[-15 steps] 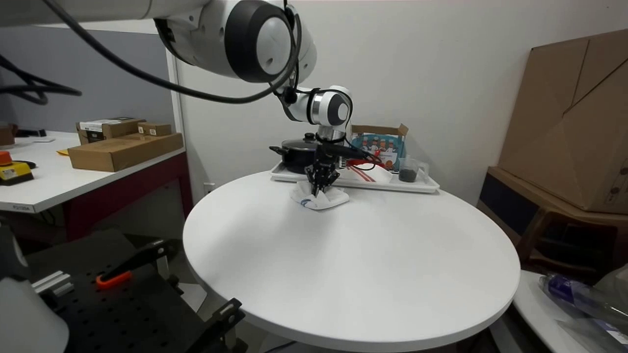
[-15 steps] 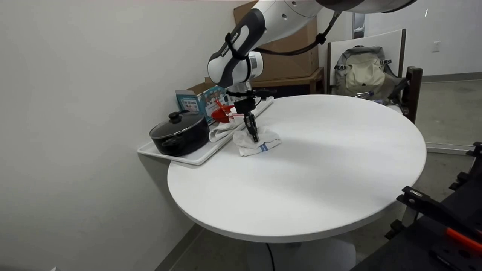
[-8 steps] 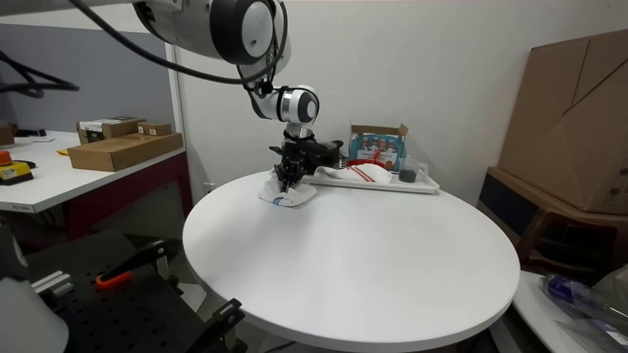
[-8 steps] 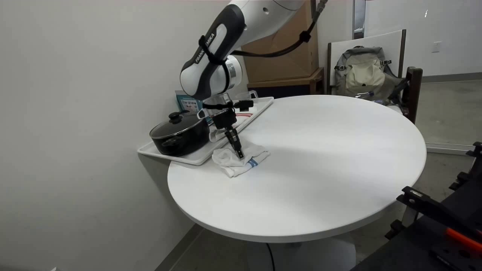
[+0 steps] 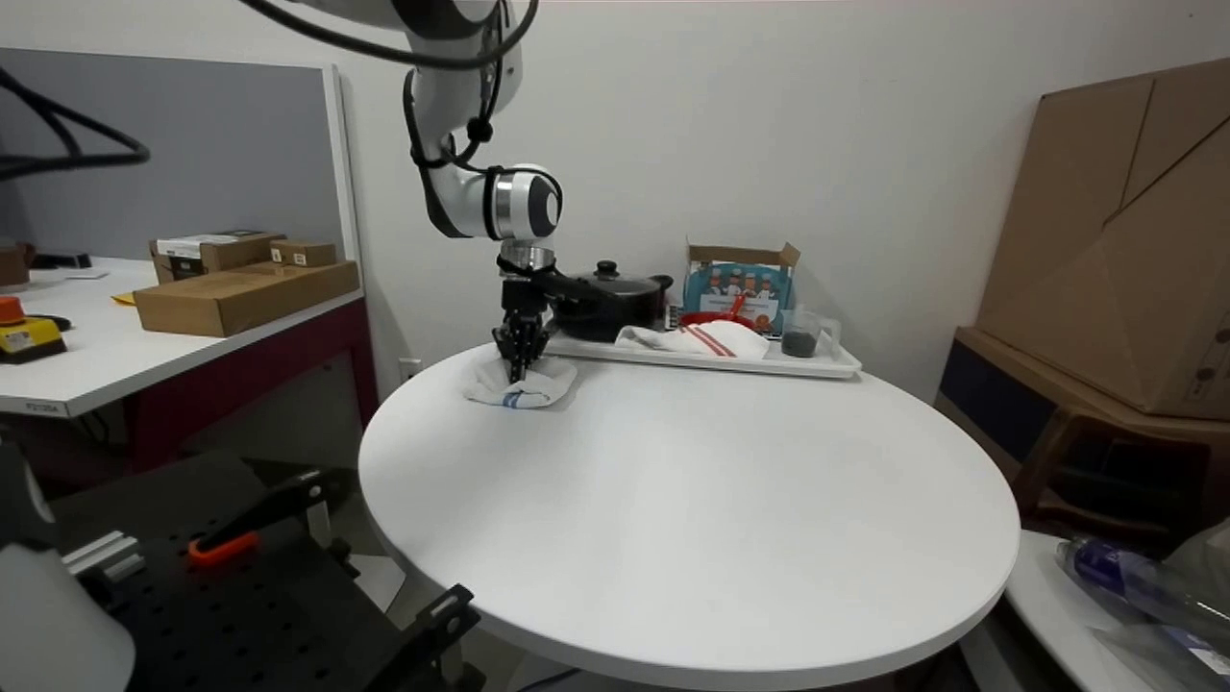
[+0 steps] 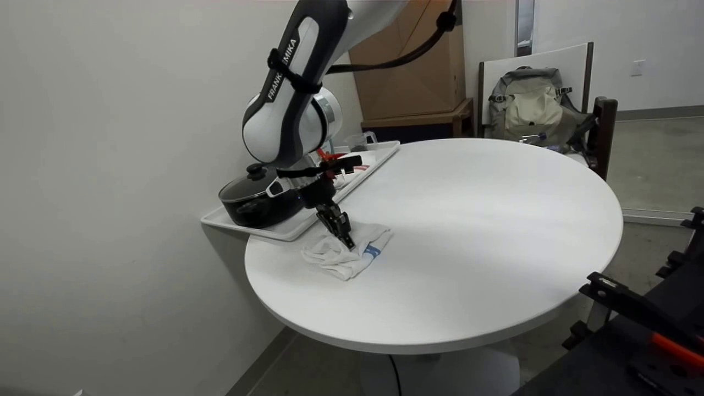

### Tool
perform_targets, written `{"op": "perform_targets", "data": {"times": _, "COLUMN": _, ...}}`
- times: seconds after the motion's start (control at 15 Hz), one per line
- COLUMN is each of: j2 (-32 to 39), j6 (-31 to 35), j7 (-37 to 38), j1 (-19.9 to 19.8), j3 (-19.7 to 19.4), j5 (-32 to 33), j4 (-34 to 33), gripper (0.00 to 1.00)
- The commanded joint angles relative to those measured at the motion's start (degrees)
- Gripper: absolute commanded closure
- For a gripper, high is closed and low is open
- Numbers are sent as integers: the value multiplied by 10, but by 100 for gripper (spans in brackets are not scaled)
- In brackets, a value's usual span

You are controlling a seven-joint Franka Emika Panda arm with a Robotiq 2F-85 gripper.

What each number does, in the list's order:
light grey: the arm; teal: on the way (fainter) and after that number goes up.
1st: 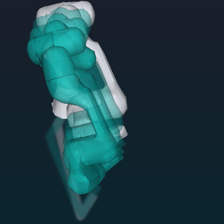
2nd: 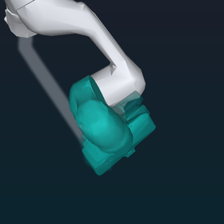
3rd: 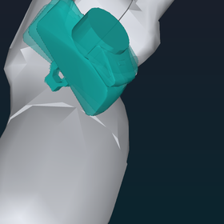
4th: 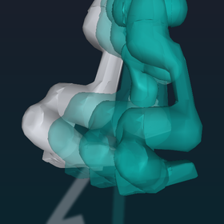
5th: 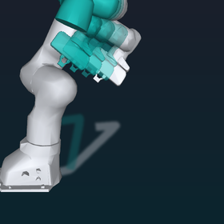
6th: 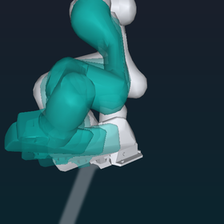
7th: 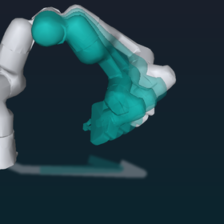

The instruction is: Wipe the table with the cloth

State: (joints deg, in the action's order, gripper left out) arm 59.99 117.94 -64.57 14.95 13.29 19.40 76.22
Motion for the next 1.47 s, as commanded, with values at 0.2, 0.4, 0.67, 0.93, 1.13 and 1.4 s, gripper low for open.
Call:
{"op": "perform_targets", "data": {"times": 0.2, "j2": -92, "j6": 181, "j7": -2, "j1": -42, "j3": -67, "j5": 83, "j4": 216, "gripper": 97}}
{"op": "perform_targets", "data": {"times": 0.4, "j2": -113, "j6": 232, "j7": 6, "j1": -71, "j3": -101, "j5": 101, "j4": 259, "gripper": 97}}
{"op": "perform_targets", "data": {"times": 0.67, "j2": -107, "j6": 245, "j7": 10, "j1": -125, "j3": -147, "j5": 91, "j4": 250, "gripper": 97}}
{"op": "perform_targets", "data": {"times": 0.93, "j2": -77, "j6": 217, "j7": 16, "j1": -199, "j3": -177, "j5": 54, "j4": 190, "gripper": 97}}
{"op": "perform_targets", "data": {"times": 1.13, "j2": -50, "j6": 202, "j7": 25, "j1": -250, "j3": -195, "j5": 25, "j4": 136, "gripper": 97}}
{"op": "perform_targets", "data": {"times": 1.4, "j2": -52, "j6": 187, "j7": 25, "j1": -280, "j3": -193, "j5": 5, "j4": 126, "gripper": 97}}
